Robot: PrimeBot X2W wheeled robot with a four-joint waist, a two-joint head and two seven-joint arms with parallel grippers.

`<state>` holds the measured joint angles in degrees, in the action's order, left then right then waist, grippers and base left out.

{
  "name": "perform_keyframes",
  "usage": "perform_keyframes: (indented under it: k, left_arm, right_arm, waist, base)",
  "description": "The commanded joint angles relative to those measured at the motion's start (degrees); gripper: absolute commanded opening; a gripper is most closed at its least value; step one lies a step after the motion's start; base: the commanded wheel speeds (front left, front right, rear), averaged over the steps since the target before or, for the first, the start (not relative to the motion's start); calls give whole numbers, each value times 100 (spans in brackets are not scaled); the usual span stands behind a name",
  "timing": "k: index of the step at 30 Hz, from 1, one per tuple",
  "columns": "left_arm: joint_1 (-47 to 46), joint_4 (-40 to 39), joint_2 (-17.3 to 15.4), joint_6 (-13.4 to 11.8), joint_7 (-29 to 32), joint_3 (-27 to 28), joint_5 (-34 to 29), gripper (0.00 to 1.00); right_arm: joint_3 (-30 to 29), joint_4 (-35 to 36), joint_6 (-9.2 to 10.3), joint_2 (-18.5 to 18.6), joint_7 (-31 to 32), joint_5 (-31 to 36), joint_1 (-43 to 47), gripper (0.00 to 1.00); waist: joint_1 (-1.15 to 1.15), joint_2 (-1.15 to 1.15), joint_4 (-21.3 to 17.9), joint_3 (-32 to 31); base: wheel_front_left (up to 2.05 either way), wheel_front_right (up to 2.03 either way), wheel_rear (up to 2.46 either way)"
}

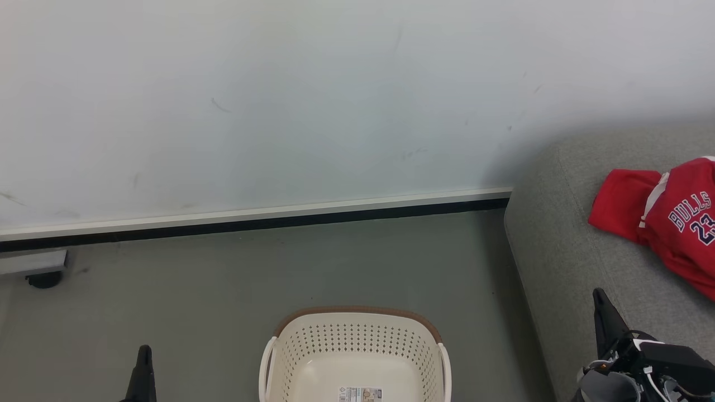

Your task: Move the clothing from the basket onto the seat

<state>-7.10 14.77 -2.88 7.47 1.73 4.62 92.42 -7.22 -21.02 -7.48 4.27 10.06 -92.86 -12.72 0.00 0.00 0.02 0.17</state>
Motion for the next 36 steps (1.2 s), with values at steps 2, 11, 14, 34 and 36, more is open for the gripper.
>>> perform_keyframes:
  k: [2, 11, 14, 34, 36]
  left_arm:
    - [-22, 19, 2, 12, 6, 13, 21, 0]
    - [-22, 18, 2, 11, 6, 12, 22, 0]
    - [-22, 18, 2, 12, 6, 12, 22, 0]
    - [-21, 18, 2, 11, 5, 11, 23, 0]
    - [-21, 18, 2, 11, 5, 11, 23, 0]
  right_arm:
    - [-8, -2, -2, -15, 11, 6, -56, 0]
    - [-23, -2, -2, -25, 28, 28, -55, 0]
    - [-29, -3, -2, -28, 35, 32, -55, 0]
    - [-64, -4, -2, -53, 51, 71, -46, 0]
    - [-68, -5, -2, -55, 50, 77, -46, 0]
  waist:
    - [0, 0, 0, 0]
    - [0, 0, 0, 0]
    - [0, 0, 0, 0]
    - [0, 0, 0, 0]
    - [0, 0, 0, 0]
  base:
    - [0, 0, 0]
    - [0, 0, 0]
    - [0, 0, 0]
    - [0, 0, 0]
    - [0, 0, 0]
